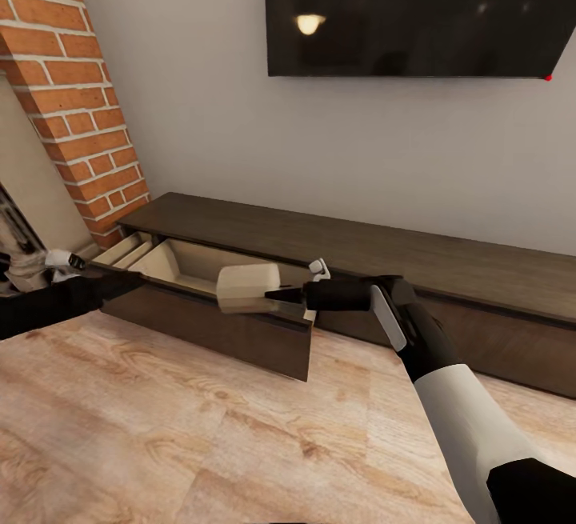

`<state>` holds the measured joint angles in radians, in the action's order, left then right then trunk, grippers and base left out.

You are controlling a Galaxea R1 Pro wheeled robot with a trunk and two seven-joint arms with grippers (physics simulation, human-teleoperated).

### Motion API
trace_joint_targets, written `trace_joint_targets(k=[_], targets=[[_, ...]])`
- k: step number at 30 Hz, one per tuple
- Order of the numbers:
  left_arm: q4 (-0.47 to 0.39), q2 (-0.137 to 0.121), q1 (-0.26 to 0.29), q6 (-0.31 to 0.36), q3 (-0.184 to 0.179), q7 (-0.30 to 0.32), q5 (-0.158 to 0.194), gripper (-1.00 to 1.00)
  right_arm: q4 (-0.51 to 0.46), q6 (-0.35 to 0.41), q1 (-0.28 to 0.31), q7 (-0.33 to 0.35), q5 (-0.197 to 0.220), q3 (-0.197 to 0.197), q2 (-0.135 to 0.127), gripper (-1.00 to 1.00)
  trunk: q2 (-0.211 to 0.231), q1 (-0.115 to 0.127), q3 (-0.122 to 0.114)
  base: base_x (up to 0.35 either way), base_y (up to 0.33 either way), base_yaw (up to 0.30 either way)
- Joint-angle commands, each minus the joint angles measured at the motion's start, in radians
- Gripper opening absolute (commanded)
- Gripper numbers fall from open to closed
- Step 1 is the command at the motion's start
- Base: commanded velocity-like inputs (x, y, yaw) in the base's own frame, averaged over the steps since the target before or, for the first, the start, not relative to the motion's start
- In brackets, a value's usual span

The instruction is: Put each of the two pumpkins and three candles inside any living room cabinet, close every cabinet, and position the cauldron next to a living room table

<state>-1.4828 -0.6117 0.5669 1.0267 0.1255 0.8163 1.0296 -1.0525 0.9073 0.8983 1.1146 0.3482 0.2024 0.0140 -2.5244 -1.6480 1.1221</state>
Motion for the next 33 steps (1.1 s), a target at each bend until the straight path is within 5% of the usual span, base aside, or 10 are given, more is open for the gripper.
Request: trace_joint_targets(k=[1,4,5,10,11,14,17,27,30,33], targets=[[0.001,-0.001,0.02,0.004,-0.025,-0.054,0.047,1.0,0.0,0.006,0.001,0.0,0.003,0.0,0.0,-1.0,0.0,0.0,0.001,0.0,0.0,0.0],[0.005,-0.002,0.113,0.004,-0.067,-0.191,0.166,1.0,0.0,0.007,0.001,-0.001,0.002,0.001,0.001,-1.0,0.0,0.0,0.001,0.0,0.0,0.0],[0.009,-0.002,0.179,0.004,-0.099,-0.275,0.236,1.0,0.0,0.008,0.001,-0.001,0.002,0.001,0.0,-1.0,0.0,0.0,0.001,0.0,0.0,0.0],[0.023,-0.033,0.283,0.004,-0.173,-0.474,0.411,1.0,0.003,0.009,0.001,-0.002,-0.003,-0.002,-0.001,-1.0,0.0,0.0,0.001,0.0,0.0,0.0],[0.028,-0.04,0.359,0.004,-0.218,-0.588,0.509,1.0,0.008,0.012,0.002,-0.002,-0.039,-0.003,-0.003,-1.0,0.0,0.0,0.001,0.0,0.0,0.0],[0.053,-0.042,0.486,0.002,-0.316,-0.781,0.647,1.0,0.011,0.019,0.009,-0.01,-0.113,-0.005,-0.004,-1.0,0.0,0.0,0.001,0.0,0.0,0.0],[0.098,-0.042,0.572,0.001,-0.376,-0.923,0.724,1.0,0.012,0.023,0.038,-0.149,-0.13,-0.006,-0.005,-1.0,0.0,0.0,0.001,0.0,0.0,0.0],[0.187,-0.042,0.638,-0.002,-0.446,-1.153,0.754,1.0,0.115,0.125,0.219,-0.326,-0.136,-0.006,-0.001,-1.0,0.0,0.0,0.001,0.0,0.0,0.0],[0.232,-0.039,0.72,-0.003,-0.549,-1.185,0.756,1.0,0.281,0.132,0.353,-0.393,-0.135,-0.008,0.017,-1.0,0.0,0.0,0.001,0.0,0.0,0.0],[0.298,-0.03,0.791,-0.004,-0.603,-1.193,0.756,1.0,0.406,0.134,0.443,-0.466,-0.134,-0.008,0.056,-1.0,0.0,0.0,0.001,0.0,0.0,0.0]])
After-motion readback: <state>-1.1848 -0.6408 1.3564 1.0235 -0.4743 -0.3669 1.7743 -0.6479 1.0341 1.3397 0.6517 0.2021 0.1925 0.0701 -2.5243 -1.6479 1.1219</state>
